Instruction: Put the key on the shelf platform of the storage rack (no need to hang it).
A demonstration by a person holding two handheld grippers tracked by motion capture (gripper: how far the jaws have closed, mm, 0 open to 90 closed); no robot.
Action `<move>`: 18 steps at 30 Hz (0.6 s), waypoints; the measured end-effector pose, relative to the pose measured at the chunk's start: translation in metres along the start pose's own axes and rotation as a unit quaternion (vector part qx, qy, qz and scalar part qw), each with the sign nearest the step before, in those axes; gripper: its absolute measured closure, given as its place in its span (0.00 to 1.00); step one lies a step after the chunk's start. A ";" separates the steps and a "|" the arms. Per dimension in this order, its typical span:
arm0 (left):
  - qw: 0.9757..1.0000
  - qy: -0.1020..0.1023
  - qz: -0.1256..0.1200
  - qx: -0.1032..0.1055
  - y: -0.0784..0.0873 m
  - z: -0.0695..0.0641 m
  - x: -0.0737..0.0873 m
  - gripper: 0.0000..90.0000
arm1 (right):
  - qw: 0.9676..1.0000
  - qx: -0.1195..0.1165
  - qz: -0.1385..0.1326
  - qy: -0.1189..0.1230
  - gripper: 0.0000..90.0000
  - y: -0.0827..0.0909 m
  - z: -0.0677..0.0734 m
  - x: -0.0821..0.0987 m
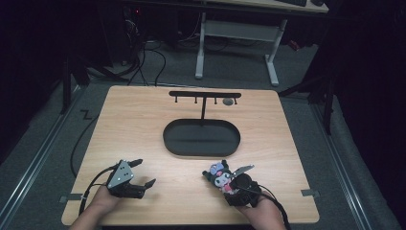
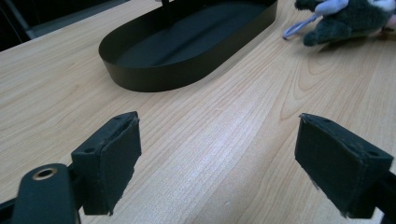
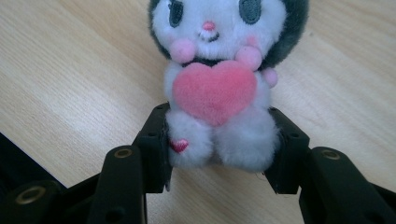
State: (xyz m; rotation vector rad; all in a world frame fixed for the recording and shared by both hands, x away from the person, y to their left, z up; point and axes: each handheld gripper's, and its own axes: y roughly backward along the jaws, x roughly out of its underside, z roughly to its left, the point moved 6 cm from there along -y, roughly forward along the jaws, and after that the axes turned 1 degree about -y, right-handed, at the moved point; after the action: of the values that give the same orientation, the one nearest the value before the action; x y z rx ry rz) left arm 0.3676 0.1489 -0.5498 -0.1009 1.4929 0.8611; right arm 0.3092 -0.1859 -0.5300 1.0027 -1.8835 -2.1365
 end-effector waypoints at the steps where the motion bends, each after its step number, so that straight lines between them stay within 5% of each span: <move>1: 1.000 0.000 0.000 0.000 0.000 0.000 0.000 0.17 | 1.000 0.004 -0.001 -0.002 0.56 0.002 -0.001 -0.001; 18: 1.000 0.000 0.000 0.000 0.000 0.000 0.000 0.17 | 0.999 0.014 -0.025 -0.020 0.56 0.019 -0.014 -0.013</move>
State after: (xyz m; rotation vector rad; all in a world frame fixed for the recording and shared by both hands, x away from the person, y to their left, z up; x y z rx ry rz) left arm 0.3677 0.1489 -0.5499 -0.1014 1.4931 0.8618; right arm 0.3210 -0.1953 -0.5077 1.0303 -1.9316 -2.1802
